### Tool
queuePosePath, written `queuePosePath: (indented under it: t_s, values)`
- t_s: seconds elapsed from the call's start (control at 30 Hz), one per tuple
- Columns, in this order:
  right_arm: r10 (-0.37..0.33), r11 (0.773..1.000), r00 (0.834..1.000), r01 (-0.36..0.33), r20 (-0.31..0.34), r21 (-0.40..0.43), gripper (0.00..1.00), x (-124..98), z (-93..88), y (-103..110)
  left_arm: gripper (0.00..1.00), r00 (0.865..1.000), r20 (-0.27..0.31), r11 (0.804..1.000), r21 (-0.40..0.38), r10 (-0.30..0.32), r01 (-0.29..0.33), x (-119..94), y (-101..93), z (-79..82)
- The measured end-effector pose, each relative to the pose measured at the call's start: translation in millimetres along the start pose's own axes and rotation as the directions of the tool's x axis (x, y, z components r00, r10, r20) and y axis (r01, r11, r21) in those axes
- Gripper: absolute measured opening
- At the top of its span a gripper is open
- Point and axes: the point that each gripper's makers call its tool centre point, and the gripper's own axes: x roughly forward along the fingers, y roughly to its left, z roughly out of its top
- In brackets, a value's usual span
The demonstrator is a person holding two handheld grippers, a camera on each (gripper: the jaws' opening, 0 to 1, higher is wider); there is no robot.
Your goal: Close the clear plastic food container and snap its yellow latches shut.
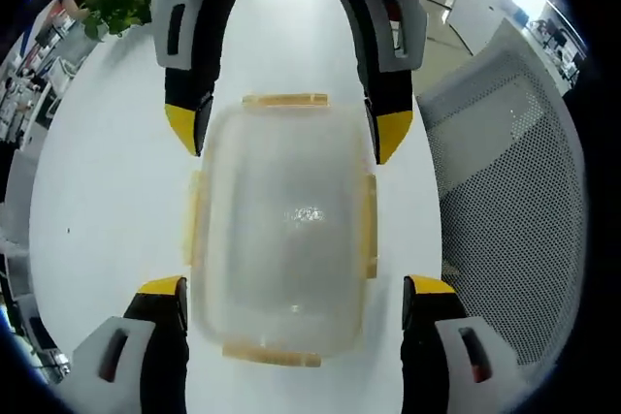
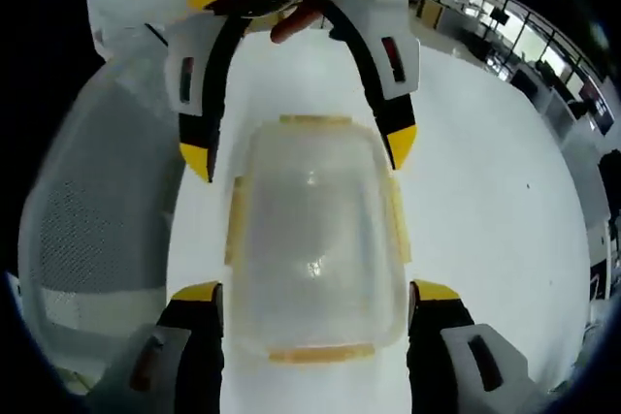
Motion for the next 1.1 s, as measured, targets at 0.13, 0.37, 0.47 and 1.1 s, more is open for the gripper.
queuePosePath:
  t_s: [0.13,0.37,0.47,1.1]
  values:
    - [0.002,1.0,1.0,-0.002,-0.003,0.001,0.78,2,0.1,1,0.91,1.0,-0.026,1.0,0.029,-0.001,0.002,4,-0.9,-6.3]
    - [-0.002,1.0,1.0,0.001,-0.022,-0.015,0.78,6,-1.4,-1,0.9,0.999,-0.033,0.999,0.034,0.007,-0.006,6,0.8,-5.7]
    - [-0.003,1.0,1.0,0.003,-0.03,-0.012,0.78,10,-1.6,-2,0.91,0.999,-0.04,0.999,0.046,0.019,-0.017,11,1.6,-6.9]
    - [0.023,1.0,0.999,-0.022,-0.03,0.01,0.8,14,-3.0,-2,0.82,0.997,-0.043,0.997,0.051,0.068,-0.066,15,9.1,-8.0]
